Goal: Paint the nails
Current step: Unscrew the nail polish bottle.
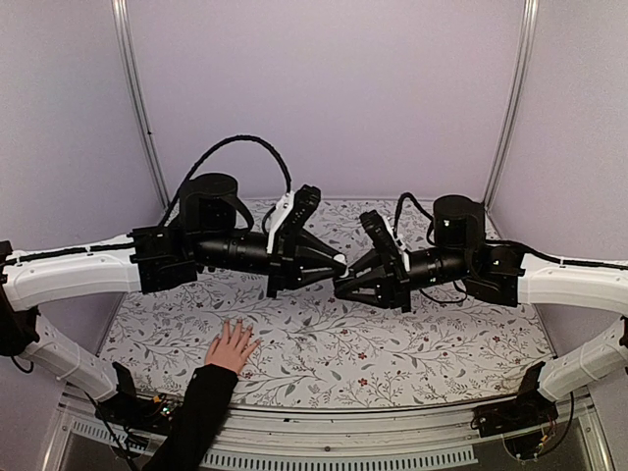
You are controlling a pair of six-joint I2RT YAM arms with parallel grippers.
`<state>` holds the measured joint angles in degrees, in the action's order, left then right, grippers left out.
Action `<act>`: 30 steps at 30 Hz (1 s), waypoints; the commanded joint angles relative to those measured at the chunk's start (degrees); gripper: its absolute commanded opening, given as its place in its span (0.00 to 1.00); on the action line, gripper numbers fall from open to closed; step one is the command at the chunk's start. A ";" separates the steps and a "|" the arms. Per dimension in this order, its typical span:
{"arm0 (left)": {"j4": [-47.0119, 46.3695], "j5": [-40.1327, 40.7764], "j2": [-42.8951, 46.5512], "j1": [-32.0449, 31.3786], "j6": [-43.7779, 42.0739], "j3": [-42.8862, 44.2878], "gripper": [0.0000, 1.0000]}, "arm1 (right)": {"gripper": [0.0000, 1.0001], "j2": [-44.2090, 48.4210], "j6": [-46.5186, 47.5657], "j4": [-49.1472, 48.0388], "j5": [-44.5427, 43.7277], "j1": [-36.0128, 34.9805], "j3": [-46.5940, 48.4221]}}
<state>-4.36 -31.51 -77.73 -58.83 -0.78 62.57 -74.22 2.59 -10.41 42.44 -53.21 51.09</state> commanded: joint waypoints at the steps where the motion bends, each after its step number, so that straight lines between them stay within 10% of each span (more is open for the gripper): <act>1: -4.63 6.63 -0.49 -0.56 2.98 -1.21 0.00 | 0.11 0.49 -5.83 -2.45 -10.90 -0.18 0.67; 30: -11.51 15.74 -7.87 -2.36 14.44 2.28 0.00 | 0.00 6.88 3.21 -1.45 -28.69 -0.27 -0.85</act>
<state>-14.28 -17.89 -84.12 -59.37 11.18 64.45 -68.12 4.14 -9.72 17.76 -53.34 47.90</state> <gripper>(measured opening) 0.147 0.223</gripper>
